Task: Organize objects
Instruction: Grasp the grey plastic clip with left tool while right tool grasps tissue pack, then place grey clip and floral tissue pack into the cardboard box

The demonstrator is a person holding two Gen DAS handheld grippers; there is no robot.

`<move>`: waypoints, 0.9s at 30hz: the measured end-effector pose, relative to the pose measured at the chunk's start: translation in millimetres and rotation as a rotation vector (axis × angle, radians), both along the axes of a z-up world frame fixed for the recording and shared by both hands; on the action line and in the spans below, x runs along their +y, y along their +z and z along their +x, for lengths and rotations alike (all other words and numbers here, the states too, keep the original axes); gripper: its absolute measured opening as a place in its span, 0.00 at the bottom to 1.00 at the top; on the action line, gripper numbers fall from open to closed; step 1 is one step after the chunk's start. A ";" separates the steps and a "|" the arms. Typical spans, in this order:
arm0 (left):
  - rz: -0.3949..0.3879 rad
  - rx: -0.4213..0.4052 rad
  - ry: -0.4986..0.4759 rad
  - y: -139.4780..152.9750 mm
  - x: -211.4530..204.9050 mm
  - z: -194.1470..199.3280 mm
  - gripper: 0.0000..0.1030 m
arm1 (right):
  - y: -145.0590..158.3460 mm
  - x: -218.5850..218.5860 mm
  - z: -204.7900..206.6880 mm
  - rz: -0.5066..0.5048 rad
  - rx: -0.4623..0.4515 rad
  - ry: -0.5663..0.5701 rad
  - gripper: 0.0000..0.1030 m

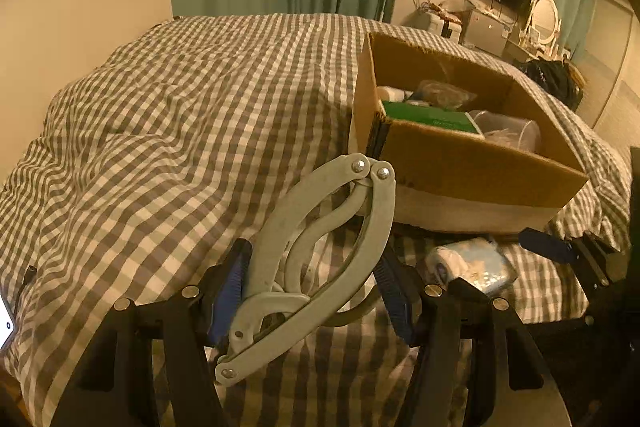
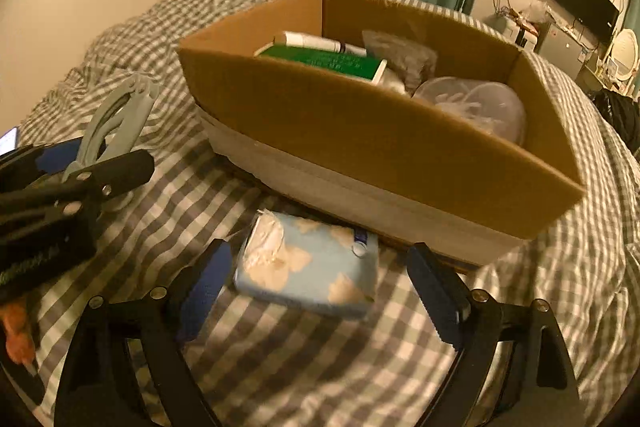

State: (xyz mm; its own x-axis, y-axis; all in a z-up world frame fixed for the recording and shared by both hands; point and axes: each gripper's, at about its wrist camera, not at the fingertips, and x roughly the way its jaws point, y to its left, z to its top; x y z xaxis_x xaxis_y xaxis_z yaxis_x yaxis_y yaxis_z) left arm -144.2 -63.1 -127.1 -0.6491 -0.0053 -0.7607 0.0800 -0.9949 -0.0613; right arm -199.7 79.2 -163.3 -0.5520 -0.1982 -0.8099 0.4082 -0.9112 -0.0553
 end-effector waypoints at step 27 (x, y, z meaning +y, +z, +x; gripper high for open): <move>-0.015 0.082 -0.061 46.8 38.9 29.8 0.61 | 77.1 35.5 53.5 -0.063 0.166 0.055 0.73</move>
